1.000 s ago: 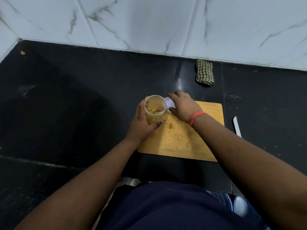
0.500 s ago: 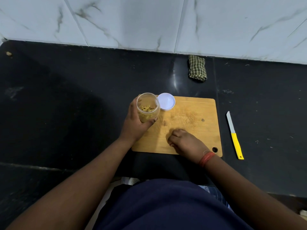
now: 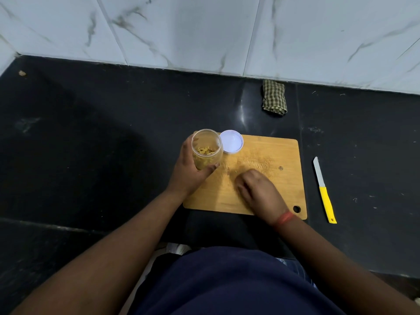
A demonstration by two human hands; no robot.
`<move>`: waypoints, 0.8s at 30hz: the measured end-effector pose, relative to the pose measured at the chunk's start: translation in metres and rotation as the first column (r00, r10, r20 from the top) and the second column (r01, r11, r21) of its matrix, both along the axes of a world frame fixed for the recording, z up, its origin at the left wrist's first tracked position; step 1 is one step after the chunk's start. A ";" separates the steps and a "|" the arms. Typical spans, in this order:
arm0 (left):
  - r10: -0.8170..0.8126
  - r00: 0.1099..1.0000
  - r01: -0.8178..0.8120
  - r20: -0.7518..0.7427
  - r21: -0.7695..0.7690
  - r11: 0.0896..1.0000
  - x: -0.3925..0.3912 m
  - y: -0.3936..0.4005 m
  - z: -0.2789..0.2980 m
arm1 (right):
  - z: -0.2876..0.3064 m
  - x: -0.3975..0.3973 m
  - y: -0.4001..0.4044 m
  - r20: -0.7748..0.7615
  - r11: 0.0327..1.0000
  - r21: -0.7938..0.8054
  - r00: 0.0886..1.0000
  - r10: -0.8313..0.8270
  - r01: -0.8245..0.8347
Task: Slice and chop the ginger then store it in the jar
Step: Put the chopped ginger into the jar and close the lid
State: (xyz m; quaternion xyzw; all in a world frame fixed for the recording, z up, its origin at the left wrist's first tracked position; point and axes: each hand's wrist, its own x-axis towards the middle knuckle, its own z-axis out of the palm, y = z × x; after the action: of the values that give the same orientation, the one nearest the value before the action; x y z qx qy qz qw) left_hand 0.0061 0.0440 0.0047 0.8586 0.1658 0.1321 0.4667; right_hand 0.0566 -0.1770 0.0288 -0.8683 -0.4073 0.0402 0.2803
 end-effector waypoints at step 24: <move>-0.007 1.000 0.007 0.015 -0.009 1.000 0.002 0.002 -0.003 | 0.021 0.109 0.091 -0.079 0.903 -0.402 0.976 -0.202 0.154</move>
State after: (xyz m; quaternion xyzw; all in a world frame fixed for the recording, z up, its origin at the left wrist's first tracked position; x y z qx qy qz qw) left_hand 0.0081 0.0460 0.0013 0.8560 0.1600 0.1362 0.4723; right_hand 0.1659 -0.0855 0.0503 -0.9364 -0.2924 0.1470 0.1265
